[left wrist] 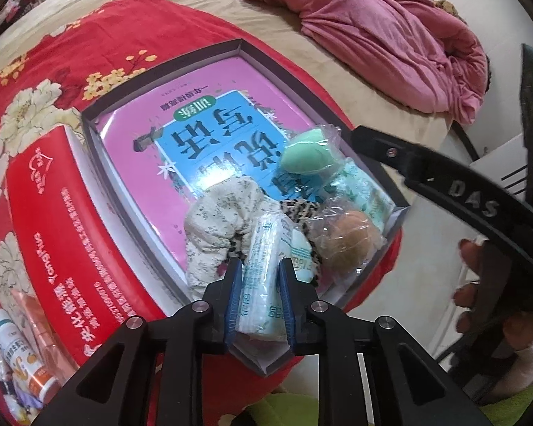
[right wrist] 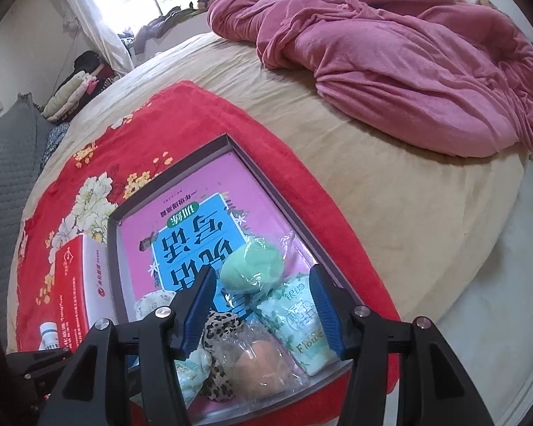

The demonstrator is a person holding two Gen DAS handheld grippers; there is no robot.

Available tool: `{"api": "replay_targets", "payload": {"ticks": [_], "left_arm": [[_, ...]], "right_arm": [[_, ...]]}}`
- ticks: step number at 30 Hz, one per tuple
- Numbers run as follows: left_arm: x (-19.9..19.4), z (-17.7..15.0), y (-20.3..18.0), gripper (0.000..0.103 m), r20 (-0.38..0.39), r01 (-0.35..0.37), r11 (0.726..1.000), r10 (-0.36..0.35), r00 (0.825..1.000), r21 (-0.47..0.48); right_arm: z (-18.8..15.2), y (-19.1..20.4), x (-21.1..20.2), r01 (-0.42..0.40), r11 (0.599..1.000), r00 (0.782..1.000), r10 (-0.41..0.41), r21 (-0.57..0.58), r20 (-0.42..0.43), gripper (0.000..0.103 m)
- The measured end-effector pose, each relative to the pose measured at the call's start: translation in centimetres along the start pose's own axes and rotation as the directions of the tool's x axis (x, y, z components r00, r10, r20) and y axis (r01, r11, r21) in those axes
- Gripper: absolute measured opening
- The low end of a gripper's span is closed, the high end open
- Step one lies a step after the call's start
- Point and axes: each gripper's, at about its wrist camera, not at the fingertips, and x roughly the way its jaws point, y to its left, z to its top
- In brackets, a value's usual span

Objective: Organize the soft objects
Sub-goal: 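Lower and release the roll with the left tool while the right tool releases the sponge onto the tray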

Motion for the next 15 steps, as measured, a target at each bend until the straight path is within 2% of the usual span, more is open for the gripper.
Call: {"api": "replay_targets", "payload": {"ticks": [3,6,15], "left_arm": [[0.0,0.0,0.1,0.025,0.000,-0.014,1.000,0.014,1.000,-0.001],[-0.2,0.1,0.2,0.035,0.006,-0.025,1.000,0.025,1.000,0.002],[-0.6,-0.1,0.1,0.042,0.013,-0.028,1.000,0.028,1.000,0.007]], "right_arm": [[0.2,0.0,-0.4,-0.001,1.000,1.000,0.001,0.002,0.010,0.054],[0.3,0.1,-0.6,-0.008,1.000,1.000,0.008,0.000,0.012,0.054],[0.4,0.3,-1.2,-0.010,1.000,1.000,0.010,-0.004,0.019,0.054]]}}
